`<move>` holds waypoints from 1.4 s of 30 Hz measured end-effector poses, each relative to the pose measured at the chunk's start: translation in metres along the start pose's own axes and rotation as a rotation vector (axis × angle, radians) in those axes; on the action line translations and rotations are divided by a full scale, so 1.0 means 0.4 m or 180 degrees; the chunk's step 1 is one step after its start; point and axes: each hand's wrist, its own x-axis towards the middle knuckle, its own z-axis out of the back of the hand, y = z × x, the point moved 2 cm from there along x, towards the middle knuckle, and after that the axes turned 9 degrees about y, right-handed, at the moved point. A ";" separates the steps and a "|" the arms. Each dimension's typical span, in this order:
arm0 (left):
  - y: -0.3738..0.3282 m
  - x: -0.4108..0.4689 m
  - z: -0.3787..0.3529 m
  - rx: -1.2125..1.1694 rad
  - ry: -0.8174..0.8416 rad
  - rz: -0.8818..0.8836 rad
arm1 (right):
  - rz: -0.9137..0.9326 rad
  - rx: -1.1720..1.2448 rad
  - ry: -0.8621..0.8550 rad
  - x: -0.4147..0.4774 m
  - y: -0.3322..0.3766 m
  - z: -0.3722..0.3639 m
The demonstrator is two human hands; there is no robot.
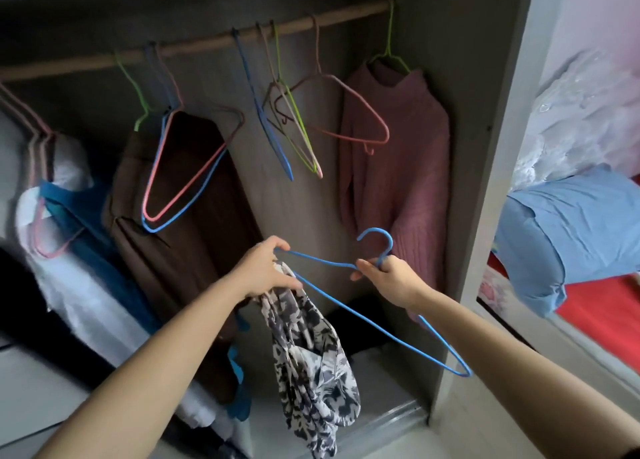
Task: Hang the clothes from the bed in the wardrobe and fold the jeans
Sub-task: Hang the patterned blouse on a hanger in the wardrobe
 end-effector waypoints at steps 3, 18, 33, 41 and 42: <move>0.051 -0.006 0.019 0.0016 -0.0090 0.0199 | -0.0233 0.0078 0.0013 -0.025 -0.038 0.013; 0.027 -0.031 0.028 0.0906 -0.1859 0.0196 | -0.0255 0.0264 0.0951 -0.069 0.102 0.024; -0.043 -0.074 0.044 0.0212 -0.1957 -0.0053 | -0.0490 0.0624 0.0550 -0.010 0.159 -0.130; -0.076 -0.089 0.048 -0.0218 -0.1261 -0.0454 | -0.0141 0.1863 0.0208 0.051 0.185 -0.122; -0.078 -0.092 0.053 -0.0341 -0.1113 -0.0507 | -0.0098 0.1818 0.0115 0.057 0.186 -0.114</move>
